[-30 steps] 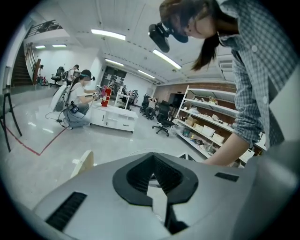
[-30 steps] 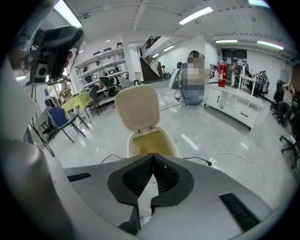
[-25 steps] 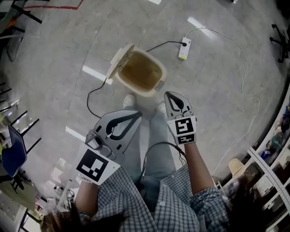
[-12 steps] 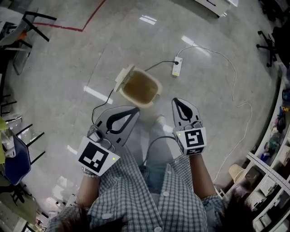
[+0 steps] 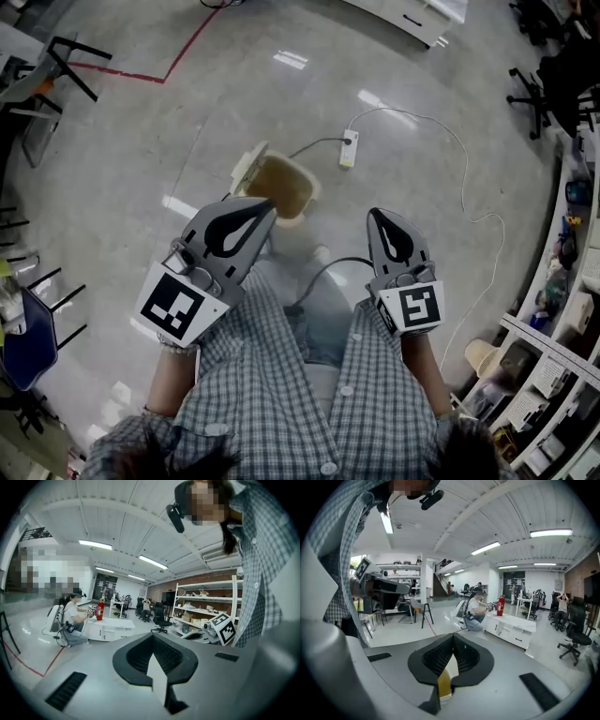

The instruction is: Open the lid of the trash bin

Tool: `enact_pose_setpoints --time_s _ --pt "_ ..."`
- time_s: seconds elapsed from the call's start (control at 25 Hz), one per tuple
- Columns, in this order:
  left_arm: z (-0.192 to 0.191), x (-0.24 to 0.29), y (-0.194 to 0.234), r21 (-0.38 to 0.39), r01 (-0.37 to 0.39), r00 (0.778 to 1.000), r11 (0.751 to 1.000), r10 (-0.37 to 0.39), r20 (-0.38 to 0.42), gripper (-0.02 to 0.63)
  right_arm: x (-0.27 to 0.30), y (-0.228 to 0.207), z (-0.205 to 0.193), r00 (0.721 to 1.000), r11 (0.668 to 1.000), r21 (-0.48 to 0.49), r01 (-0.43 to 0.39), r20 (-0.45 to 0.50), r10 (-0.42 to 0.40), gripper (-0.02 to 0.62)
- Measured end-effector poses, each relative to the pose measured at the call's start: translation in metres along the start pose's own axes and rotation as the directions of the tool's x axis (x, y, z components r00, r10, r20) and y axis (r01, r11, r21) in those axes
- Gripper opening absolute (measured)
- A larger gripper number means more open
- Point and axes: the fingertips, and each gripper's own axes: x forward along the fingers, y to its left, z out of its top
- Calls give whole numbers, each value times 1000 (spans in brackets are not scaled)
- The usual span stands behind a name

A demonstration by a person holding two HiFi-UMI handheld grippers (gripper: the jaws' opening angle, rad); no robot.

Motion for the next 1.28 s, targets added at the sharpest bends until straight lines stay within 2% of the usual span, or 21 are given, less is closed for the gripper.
enact_pose_setpoints --time_s 0.16,0.28,0.52,0.68,0.88,1.08,1.28 --pt "12 -10 -1 23 -13 999 1000 12 30 -2 -12 4 19 999 1000 -12 15 49 -15 20" --pt "25 -12 -5 36 -15 995 999 12 100 -2 -18 5 27 997 1000 -5 24 70 -24 20" --pt "18 -21 -5 24 -43 998 999 42 52 -2 -22 8 42 994 1000 -10 28 105 -27 20" --pt "26 -25 -3 35 -51 995 998 48 88 -2 -20 5 47 991 999 -15 33 132 -31 20" --pt "18 -30 -1 26 -68 997 997 66 49 -2 -20 5 53 989 999 -12 36 144 -34 20" --pt "23 -29 -2 29 -60 995 998 57 79 -2 -19 4 51 990 999 -19 37 135 -35 20" --pt "20 -28 -1 28 -56 996 998 54 70 -2 -19 3 45 992 999 -22 36 119 -33 20"
